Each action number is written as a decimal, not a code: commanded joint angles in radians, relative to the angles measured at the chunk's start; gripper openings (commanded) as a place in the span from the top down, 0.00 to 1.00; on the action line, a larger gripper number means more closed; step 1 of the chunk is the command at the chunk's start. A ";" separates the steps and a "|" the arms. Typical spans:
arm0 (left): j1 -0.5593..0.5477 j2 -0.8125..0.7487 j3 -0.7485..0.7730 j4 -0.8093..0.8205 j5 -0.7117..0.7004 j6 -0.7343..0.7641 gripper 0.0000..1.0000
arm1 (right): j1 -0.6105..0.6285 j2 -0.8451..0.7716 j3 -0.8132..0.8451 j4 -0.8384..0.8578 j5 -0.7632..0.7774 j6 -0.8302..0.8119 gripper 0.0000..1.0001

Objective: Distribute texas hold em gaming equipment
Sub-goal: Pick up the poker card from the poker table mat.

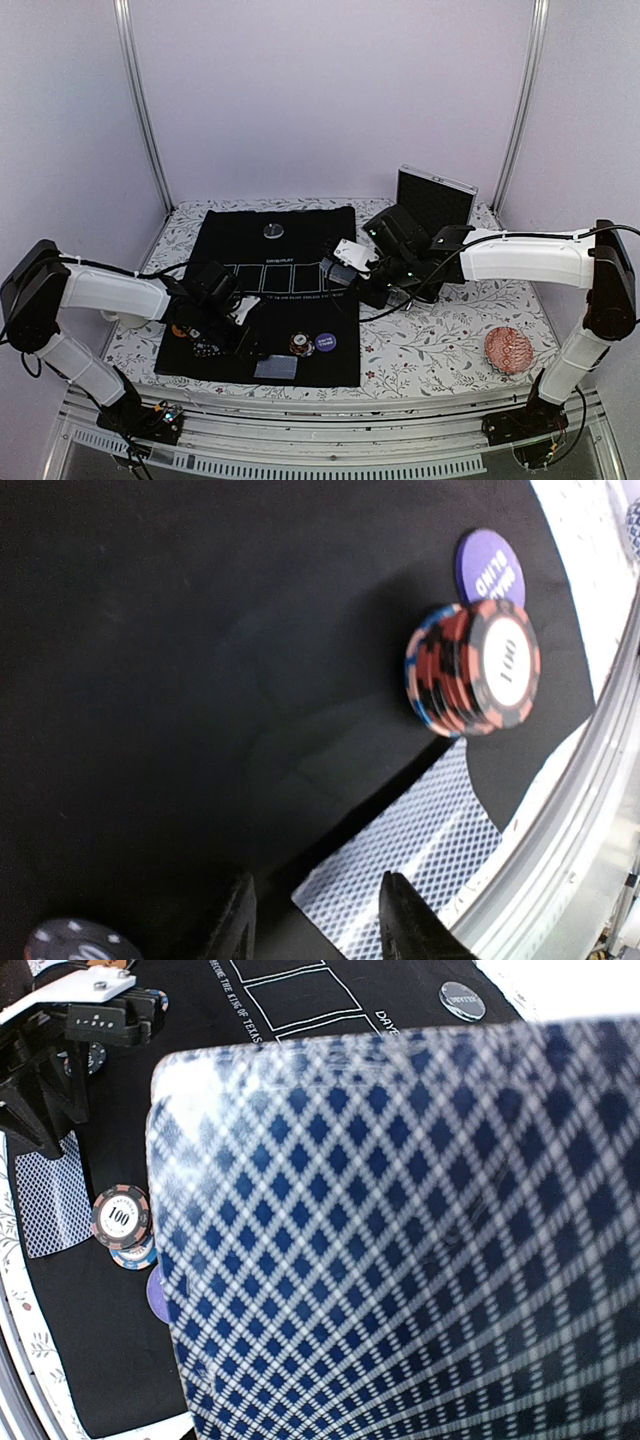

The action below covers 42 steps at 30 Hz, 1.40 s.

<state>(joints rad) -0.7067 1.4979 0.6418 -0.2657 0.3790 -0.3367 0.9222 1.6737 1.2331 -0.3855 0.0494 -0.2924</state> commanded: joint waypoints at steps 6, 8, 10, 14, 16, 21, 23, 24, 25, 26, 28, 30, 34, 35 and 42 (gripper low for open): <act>-0.030 -0.016 -0.010 -0.039 -0.016 0.062 0.59 | -0.005 -0.015 0.014 -0.002 -0.006 -0.002 0.63; -0.032 -0.004 0.002 -0.055 -0.036 0.079 0.60 | -0.005 -0.017 0.013 -0.004 -0.006 -0.002 0.63; -0.032 0.006 0.011 -0.057 -0.049 0.092 0.61 | -0.005 -0.017 0.014 -0.007 -0.005 -0.002 0.63; -0.033 0.019 0.022 -0.049 -0.034 0.117 0.63 | -0.006 -0.014 0.014 -0.010 -0.005 0.001 0.63; -0.034 0.022 0.025 -0.043 -0.031 0.125 0.64 | -0.006 -0.013 0.014 -0.010 -0.006 0.002 0.63; -0.034 0.031 0.040 -0.037 -0.036 0.142 0.65 | -0.006 -0.008 0.015 -0.015 -0.008 0.003 0.63; -0.033 0.037 0.045 -0.037 -0.028 0.151 0.65 | -0.005 -0.006 0.015 -0.017 -0.008 0.002 0.63; -0.034 0.040 0.047 -0.037 -0.020 0.153 0.66 | -0.006 -0.005 0.015 -0.018 -0.008 0.002 0.63; -0.033 0.044 0.048 -0.037 -0.013 0.156 0.66 | -0.006 -0.004 0.016 -0.019 -0.008 0.002 0.63; -0.034 0.047 0.049 -0.038 -0.010 0.156 0.66 | -0.006 -0.002 0.017 -0.019 -0.008 0.002 0.63; -0.033 0.052 0.050 -0.037 -0.001 0.157 0.68 | -0.005 0.000 0.016 -0.021 -0.008 0.001 0.63; -0.034 0.054 0.049 -0.038 0.014 0.157 0.70 | -0.005 0.001 0.017 -0.023 -0.008 0.001 0.63; -0.034 0.049 0.046 -0.043 0.032 0.156 0.76 | -0.006 0.002 0.019 -0.026 -0.005 0.001 0.63; -0.034 0.047 0.047 -0.046 0.035 0.156 0.79 | -0.006 0.001 0.020 -0.026 -0.005 0.001 0.63; -0.035 0.014 0.051 -0.067 0.077 0.160 1.00 | -0.006 0.001 0.028 -0.035 0.006 0.001 0.63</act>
<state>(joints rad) -0.7292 1.5379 0.6800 -0.3107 0.4126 -0.1864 0.9222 1.6737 1.2331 -0.4057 0.0498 -0.2920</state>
